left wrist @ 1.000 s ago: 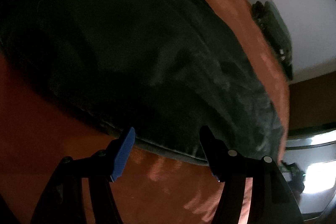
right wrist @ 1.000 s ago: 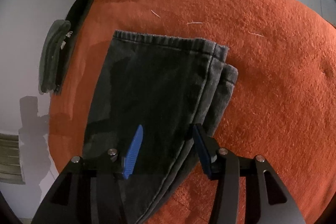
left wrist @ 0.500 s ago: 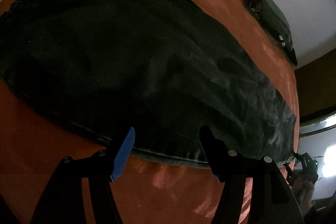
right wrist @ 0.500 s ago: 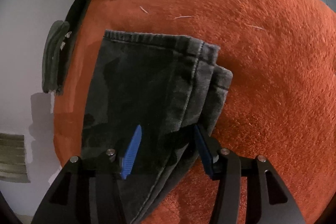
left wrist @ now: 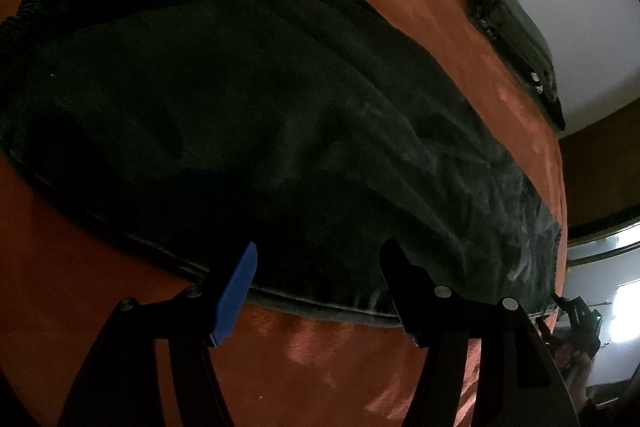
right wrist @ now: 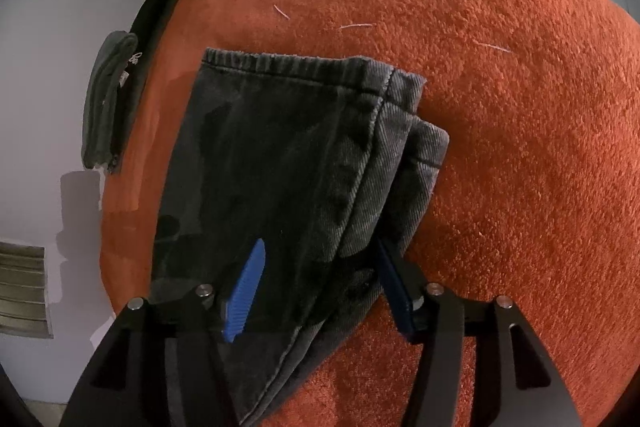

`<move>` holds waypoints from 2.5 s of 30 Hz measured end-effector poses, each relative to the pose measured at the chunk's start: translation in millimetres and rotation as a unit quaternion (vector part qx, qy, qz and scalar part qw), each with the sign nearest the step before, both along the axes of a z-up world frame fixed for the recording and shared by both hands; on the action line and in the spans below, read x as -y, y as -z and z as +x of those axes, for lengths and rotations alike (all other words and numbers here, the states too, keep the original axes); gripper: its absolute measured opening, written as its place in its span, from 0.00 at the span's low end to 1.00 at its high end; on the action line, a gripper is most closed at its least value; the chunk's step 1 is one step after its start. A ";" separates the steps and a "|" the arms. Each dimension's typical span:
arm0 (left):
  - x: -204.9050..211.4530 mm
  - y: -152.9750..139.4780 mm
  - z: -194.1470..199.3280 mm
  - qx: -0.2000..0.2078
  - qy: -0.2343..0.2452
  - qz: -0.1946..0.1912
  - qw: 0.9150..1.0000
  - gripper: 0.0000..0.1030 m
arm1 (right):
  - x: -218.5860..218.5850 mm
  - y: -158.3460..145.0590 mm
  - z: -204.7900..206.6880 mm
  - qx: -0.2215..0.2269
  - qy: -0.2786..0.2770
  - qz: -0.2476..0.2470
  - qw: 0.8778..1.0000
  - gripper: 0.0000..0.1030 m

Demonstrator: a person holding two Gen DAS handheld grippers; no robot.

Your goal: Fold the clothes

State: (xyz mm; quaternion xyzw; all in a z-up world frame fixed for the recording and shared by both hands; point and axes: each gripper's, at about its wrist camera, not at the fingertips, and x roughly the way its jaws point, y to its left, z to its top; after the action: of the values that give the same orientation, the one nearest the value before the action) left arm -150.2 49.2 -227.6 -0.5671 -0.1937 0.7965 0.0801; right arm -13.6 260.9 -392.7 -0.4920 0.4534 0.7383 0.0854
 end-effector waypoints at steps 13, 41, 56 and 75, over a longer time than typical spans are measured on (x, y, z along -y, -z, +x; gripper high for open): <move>1.4 1.0 3.3 0.000 0.001 0.009 1.000 0.64 | 0.7 2.0 -1.7 -0.004 -0.001 -0.016 1.000 0.57; -1.0 -3.1 6.9 0.000 0.016 0.019 1.000 0.64 | 22.6 -0.2 -9.6 -0.026 -0.031 -0.056 0.998 0.57; -7.2 -3.7 6.0 -0.003 0.031 0.013 0.999 0.64 | 17.7 -0.1 -5.9 -0.025 -0.031 -0.056 0.998 0.57; -1.9 0.9 10.0 0.004 0.027 0.027 0.999 0.64 | 39.0 -20.9 -13.0 -0.071 -0.078 0.011 0.994 0.19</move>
State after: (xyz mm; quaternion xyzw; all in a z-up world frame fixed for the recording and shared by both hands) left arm -140.2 51.1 -228.5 -0.5730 -0.1999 0.7864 0.1158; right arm -26.6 221.9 -371.8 -0.4709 0.4103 0.7809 0.0006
